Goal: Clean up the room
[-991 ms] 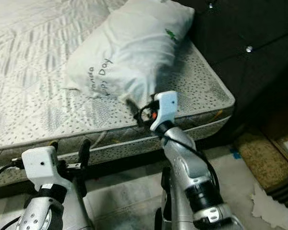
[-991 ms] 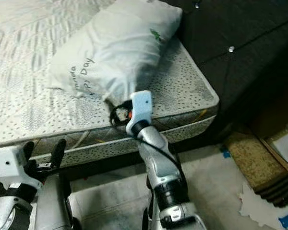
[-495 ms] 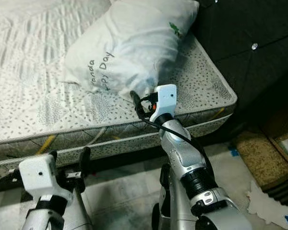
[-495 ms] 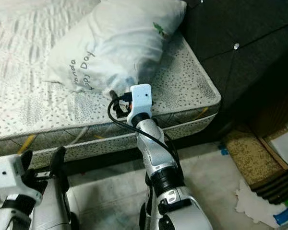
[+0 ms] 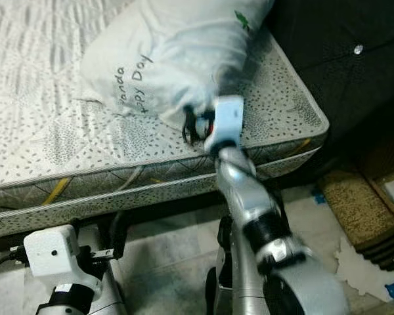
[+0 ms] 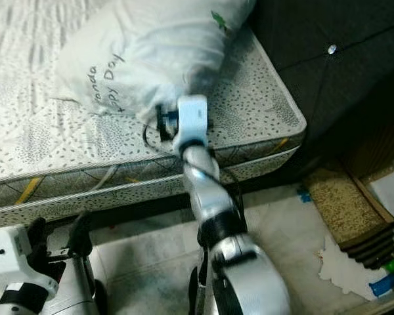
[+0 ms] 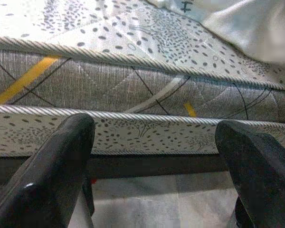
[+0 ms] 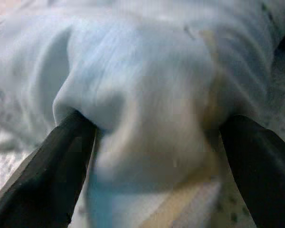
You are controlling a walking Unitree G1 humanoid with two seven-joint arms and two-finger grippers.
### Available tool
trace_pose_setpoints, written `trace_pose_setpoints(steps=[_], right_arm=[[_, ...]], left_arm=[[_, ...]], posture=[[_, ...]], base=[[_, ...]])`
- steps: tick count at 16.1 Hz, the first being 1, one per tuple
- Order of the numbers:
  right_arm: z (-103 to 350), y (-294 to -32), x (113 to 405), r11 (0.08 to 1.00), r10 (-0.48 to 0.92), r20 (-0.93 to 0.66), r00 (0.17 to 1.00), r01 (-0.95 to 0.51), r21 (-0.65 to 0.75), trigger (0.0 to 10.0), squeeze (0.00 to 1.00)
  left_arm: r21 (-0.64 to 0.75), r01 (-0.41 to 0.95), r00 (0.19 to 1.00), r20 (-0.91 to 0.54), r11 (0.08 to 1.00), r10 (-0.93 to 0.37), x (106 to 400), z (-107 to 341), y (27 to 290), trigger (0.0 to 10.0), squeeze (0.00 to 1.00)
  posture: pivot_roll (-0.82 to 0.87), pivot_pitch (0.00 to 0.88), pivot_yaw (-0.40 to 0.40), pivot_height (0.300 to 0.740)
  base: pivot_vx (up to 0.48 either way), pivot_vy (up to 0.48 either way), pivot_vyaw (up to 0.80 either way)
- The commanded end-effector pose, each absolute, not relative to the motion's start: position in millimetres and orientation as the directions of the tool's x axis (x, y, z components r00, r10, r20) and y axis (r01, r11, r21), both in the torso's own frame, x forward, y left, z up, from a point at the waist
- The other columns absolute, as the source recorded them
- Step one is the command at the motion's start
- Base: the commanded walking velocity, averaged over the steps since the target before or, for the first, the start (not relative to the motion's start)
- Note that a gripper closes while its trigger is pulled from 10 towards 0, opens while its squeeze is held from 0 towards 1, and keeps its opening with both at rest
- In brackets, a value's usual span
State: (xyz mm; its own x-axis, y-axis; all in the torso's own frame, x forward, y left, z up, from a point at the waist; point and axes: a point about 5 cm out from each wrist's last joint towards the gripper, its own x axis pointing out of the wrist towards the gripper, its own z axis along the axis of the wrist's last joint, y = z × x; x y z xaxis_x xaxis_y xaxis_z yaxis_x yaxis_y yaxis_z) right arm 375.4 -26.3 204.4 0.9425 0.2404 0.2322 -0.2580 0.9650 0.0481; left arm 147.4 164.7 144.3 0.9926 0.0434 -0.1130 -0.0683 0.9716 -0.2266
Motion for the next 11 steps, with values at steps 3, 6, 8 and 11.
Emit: trace_pose_setpoints(steps=[3, 6, 8, 11], right_arm=[[221.1, 8.4, 373.2, 0.937, 0.269, 0.247, 0.931, -0.312, 0.156, 0.0, 0.00], [222.6, 21.5, 370.3, 0.914, 0.301, 0.237, 0.924, -0.351, 0.205, 0.0, 0.00], [213.8, 27.5, 366.4, 0.892, 0.333, 0.209, 0.920, -0.379, 0.247, 0.0, 0.00], [208.5, 27.4, 366.8, 0.886, 0.338, 0.189, 0.922, -0.379, 0.268, 0.0, 0.00]], left_arm=[[-0.235, -0.084, 0.989, -0.140, 0.968, 0.052, 138.8, 146.1, 161.6, 10.0, 0.00], [-0.236, -0.098, 0.988, -0.143, 0.967, 0.065, 136.8, 147.3, 161.1, 10.0, 0.00], [-0.231, -0.122, 0.985, -0.145, 0.965, 0.089, 133.8, 148.1, 164.1, 10.0, 0.00], [-0.234, -0.135, 0.984, -0.147, 0.963, 0.103, 133.0, 148.4, 164.1, 10.0, 0.00]], posture=[[0.17, 0.345, -0.159, 0.491], [0.18, 0.354, -0.173, 0.491], [0.19, 0.356, -0.181, 0.491], [0.19, 0.356, -0.186, 0.491]], base=[[0.000, 0.000, 0.00], [0.000, 0.000, 0.00], [0.000, 0.000, 0.00], [0.000, 0.000, 0.00]])
